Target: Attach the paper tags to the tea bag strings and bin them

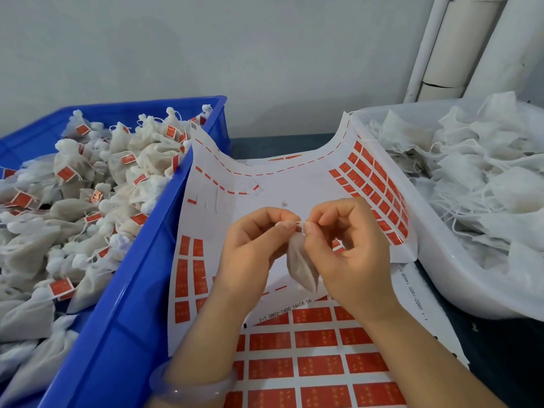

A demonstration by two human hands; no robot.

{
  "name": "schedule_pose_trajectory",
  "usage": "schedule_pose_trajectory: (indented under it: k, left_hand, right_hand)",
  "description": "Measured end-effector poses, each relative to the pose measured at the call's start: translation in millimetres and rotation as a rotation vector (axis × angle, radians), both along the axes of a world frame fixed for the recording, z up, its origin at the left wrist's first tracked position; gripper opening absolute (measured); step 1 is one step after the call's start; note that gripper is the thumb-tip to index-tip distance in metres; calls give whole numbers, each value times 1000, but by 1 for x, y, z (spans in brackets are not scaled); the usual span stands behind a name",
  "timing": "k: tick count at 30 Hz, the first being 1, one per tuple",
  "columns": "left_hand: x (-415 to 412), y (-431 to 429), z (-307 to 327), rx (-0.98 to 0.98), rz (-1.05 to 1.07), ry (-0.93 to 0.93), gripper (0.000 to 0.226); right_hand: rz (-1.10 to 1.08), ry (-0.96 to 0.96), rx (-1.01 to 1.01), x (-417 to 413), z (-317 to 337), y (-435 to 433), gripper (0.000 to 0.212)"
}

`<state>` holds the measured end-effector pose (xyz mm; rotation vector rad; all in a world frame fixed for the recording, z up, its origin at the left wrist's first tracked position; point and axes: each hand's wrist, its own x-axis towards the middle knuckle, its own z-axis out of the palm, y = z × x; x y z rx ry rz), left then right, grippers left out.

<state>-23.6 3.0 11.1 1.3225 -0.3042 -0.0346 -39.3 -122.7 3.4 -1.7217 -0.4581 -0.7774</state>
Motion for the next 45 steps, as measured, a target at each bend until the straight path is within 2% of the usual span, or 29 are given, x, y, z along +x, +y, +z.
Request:
schedule_pose_trajectory:
  k: [3, 8, 14, 18, 23, 26, 30, 33, 36, 39, 42, 45]
  left_hand:
    - [0, 2, 2, -107, 19, 26, 14]
    - [1, 2, 2, -142, 13, 23, 15]
    - [2, 2, 1, -156, -28, 33, 12]
    - [2, 3, -1, 10, 38, -73, 8]
    - [2, 1, -4, 342, 182, -253, 22]
    - [3, 1, -7, 491, 202, -288, 23]
    - [2, 0, -7, 411, 121, -198, 23]
    - [3, 1, -3, 249, -32, 0, 19]
    - [2, 3, 0, 97, -179, 155, 25]
    - [2, 2, 0, 97, -152, 200, 19]
    - [4, 3, -3, 145, -79, 221, 26]
    - [6, 3, -4, 139, -45, 216, 27]
  right_hand:
    - [-10, 36, 26, -1, -1, 0, 26]
    - [61, 125, 150, -3, -1, 2, 22]
    - [70, 135, 197, -2, 0, 2, 19]
    - [67, 111, 183, -2, 0, 1, 20]
    - [47, 85, 140, 0, -3, 1, 22]
    - [24, 62, 70, 2, -3, -1, 23]
    - [24, 45, 4, 3, -4, 0, 23]
    - [31, 49, -40, 4, -6, 2, 22]
    - [41, 73, -63, 5, -9, 2, 12]
    - [33, 134, -82, 7, -11, -2, 5]
    - [25, 209, -114, 8, -11, -6, 11]
    - [4, 178, -153, 9, -12, -6, 14]
